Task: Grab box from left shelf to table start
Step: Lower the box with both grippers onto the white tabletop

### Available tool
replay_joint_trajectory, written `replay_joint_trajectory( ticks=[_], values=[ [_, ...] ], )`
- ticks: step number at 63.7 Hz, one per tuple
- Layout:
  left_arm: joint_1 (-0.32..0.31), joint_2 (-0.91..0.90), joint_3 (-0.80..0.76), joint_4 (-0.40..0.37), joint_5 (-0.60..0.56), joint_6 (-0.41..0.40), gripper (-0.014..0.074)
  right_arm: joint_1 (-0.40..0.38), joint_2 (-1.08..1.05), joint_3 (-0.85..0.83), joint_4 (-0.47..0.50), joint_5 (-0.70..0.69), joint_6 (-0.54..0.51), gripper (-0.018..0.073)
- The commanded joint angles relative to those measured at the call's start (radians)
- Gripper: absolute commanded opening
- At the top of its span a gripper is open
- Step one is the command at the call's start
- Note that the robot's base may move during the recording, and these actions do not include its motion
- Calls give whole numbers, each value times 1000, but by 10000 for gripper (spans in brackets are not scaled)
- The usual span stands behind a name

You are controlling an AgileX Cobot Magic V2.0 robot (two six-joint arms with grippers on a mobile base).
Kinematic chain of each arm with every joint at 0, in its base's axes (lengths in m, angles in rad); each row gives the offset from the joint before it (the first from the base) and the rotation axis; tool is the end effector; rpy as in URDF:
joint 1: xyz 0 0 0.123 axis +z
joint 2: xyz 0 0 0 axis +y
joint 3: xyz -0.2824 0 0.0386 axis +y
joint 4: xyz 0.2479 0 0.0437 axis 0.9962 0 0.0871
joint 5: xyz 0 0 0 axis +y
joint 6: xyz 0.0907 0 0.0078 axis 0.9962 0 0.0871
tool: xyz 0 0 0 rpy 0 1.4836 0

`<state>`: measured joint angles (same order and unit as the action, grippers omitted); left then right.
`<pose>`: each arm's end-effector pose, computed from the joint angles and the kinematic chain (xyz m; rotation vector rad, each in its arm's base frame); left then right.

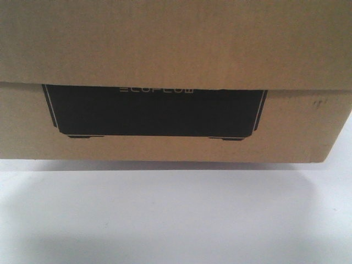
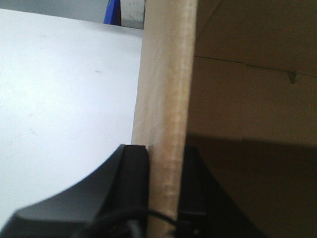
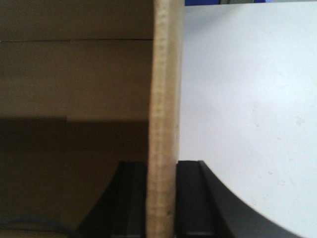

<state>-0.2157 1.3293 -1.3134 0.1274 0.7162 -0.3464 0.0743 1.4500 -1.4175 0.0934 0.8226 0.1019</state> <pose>0.2860 -0.0549 0.3918 -0.0844 2.2125 -0.1663 0.3175 0.0299 0.3806 0.0727 2.3417 0.1989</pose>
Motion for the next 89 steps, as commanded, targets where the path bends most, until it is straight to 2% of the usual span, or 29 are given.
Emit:
replay_joint_trajectory(
  ticks=[1, 22, 37, 89],
  values=[
    [17, -14, -57, 6, -110, -23, -102, -9, -30, -46, -20, -105, -18, 56],
    [17, -11, -57, -51, -70, -23, -102, -9, -29, -46, -20, -112, -18, 57],
    [17, 13, -57, -53, -33, 34, -102, -9, -22, -46, -20, -110, -19, 57],
    [17, 87, -57, -27, -38, 34, -102, -9, 28, -46, -13, -74, -19, 57]
  ],
)
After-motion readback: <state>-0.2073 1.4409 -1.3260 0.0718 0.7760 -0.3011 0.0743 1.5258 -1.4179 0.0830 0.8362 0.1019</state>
